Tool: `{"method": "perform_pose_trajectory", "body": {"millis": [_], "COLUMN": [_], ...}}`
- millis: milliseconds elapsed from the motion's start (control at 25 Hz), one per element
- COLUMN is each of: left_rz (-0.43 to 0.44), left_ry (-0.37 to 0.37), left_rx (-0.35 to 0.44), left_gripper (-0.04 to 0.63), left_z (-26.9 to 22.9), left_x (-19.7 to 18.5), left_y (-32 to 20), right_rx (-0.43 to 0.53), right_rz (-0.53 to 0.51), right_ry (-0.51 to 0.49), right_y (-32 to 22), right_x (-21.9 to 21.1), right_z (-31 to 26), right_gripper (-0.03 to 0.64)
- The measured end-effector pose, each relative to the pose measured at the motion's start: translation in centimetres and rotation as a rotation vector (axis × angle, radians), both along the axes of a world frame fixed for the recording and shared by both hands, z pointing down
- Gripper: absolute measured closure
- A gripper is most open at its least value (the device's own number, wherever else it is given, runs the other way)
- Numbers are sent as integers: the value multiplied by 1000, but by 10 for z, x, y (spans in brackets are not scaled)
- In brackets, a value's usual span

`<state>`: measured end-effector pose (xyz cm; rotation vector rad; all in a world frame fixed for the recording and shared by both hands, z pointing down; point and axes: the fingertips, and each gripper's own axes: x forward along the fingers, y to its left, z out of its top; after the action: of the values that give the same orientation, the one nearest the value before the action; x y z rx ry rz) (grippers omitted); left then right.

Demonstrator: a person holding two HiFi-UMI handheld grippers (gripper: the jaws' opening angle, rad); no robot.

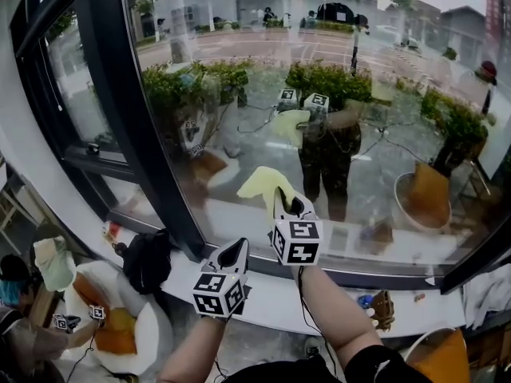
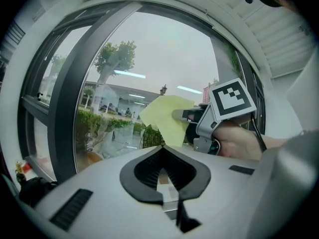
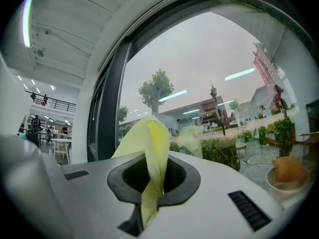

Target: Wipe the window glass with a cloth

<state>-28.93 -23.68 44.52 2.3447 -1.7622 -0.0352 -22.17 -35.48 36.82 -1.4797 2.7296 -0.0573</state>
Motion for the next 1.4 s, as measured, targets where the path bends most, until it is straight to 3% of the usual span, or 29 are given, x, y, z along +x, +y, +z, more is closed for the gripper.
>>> {"method": "perform_pose_trajectory", "body": {"millis": [880,1400], "left_rz": [8,9], "left_ry": [20,23], "left_rx": [-22,-29], "left_gripper": [589,589], "left_z": [19,17], "left_x": [32,32], "left_y": [-68,-82], "right_rx": [-58,-80], "right_rz": [94,120], "right_ry": [-11,-30], "right_y": [-107,-122], "right_x": [24,25], "right_z": [6,5], "right_gripper": [584,584]}}
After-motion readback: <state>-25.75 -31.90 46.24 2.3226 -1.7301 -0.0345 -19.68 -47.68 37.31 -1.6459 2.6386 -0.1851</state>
